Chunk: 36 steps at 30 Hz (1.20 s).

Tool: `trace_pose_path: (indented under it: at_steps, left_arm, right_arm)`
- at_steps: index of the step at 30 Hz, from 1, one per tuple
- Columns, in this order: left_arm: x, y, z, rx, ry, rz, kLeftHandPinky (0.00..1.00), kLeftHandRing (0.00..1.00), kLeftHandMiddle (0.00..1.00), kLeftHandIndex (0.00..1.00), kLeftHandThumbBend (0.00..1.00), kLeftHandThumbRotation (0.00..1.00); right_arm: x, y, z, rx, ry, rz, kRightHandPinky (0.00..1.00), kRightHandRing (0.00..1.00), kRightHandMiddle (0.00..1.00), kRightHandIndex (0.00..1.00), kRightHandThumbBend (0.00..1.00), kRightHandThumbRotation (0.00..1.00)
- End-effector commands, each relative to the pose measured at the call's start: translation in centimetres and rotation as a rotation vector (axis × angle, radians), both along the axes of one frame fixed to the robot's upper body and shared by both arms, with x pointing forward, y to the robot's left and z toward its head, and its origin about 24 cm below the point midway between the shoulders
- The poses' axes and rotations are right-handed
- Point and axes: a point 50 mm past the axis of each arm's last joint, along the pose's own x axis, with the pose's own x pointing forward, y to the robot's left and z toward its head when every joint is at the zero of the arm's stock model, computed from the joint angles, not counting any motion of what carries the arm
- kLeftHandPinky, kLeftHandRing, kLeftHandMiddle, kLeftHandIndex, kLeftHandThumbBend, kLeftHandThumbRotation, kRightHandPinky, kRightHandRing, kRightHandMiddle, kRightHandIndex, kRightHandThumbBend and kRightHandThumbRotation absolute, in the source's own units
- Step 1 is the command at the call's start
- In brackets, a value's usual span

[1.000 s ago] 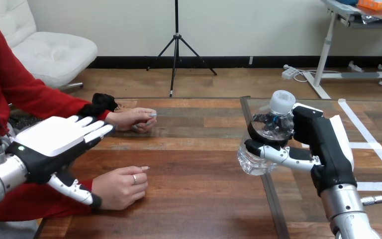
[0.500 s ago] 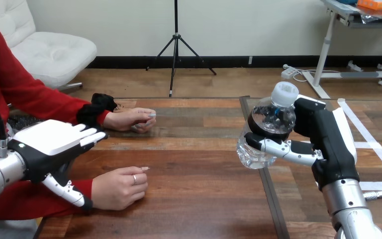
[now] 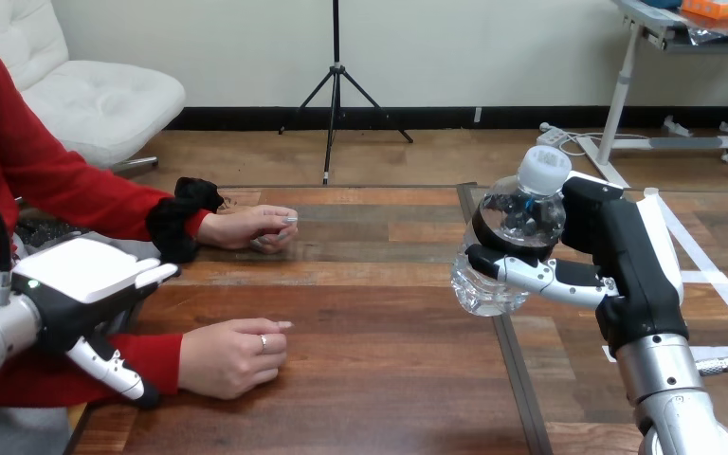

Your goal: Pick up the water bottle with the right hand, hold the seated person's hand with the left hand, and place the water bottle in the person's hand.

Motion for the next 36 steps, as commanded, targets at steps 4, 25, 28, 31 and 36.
trace_pose_path:
  at_steps: [4,25,28,31,36]
  left_arm:
    - [1.7,-0.8,1.1,-0.008,-0.098,0.007,0.83,0.94,0.97,1.0,1.0,0.66]
    - [1.4,-0.4,-0.6,0.046,-0.059,0.098,0.85,0.94,0.97,1.0,1.0,0.68]
    - [1.5,-0.4,-0.8,0.046,-0.047,0.117,0.85,0.94,0.97,1.0,1.0,0.69]
    - [1.5,-0.4,-1.0,0.048,-0.045,0.131,0.85,0.94,0.96,1.0,1.0,0.69]
    - [1.5,-0.5,-1.2,0.023,-0.041,0.166,0.84,0.93,0.96,0.99,1.0,0.67]
  right_arm:
    - [0.3,0.5,3.2,0.044,-0.132,0.017,0.32,0.38,0.45,0.46,0.79,0.0]
    - [0.2,0.6,4.2,0.047,-0.155,0.016,0.32,0.39,0.46,0.45,0.77,0.0]
    - [0.2,0.6,4.4,0.044,-0.157,0.016,0.33,0.39,0.46,0.45,0.77,0.0]
    - [0.2,0.7,4.5,0.047,-0.156,0.016,0.33,0.39,0.45,0.45,0.77,0.0]
    - [0.2,0.7,4.7,0.044,-0.157,0.011,0.34,0.39,0.45,0.45,0.77,0.0]
